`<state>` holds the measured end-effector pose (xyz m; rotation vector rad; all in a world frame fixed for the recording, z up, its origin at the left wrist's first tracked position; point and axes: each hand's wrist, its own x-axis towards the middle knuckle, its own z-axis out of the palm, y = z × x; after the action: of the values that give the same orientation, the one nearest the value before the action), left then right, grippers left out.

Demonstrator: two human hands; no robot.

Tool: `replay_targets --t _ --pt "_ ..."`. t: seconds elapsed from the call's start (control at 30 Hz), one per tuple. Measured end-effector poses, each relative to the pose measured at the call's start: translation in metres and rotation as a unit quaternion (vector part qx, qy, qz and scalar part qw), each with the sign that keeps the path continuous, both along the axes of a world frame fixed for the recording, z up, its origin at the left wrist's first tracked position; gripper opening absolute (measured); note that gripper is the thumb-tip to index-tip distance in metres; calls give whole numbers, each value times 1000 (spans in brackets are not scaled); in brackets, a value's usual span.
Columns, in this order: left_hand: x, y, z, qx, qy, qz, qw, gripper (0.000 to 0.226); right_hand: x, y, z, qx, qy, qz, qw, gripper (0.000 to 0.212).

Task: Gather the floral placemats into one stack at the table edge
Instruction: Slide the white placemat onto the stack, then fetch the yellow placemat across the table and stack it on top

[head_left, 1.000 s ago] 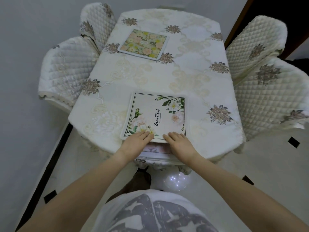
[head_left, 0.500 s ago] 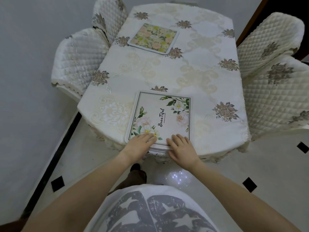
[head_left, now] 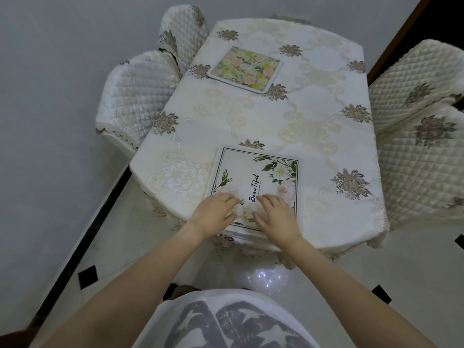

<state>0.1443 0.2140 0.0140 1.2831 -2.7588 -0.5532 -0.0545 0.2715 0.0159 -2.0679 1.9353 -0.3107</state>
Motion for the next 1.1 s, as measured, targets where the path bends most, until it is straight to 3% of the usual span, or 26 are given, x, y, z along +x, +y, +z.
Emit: replay_targets --t 0.23,0.37,0.8,1.1 --pt "47 -41 52 -114 93 63 987 49 54 -47 51 -94 10 -3 995 52" --pt "96 -59 68 -154 105 81 979 51 97 -64 66 -119 4 -15 993 54" --pt "266 -112 88 -147 89 44 984 54 259 -99 70 -120 -20 -104 987 55" --pt "284 -184 113 -171 141 14 975 52 291 -159 96 -130 6 -129 983 56"
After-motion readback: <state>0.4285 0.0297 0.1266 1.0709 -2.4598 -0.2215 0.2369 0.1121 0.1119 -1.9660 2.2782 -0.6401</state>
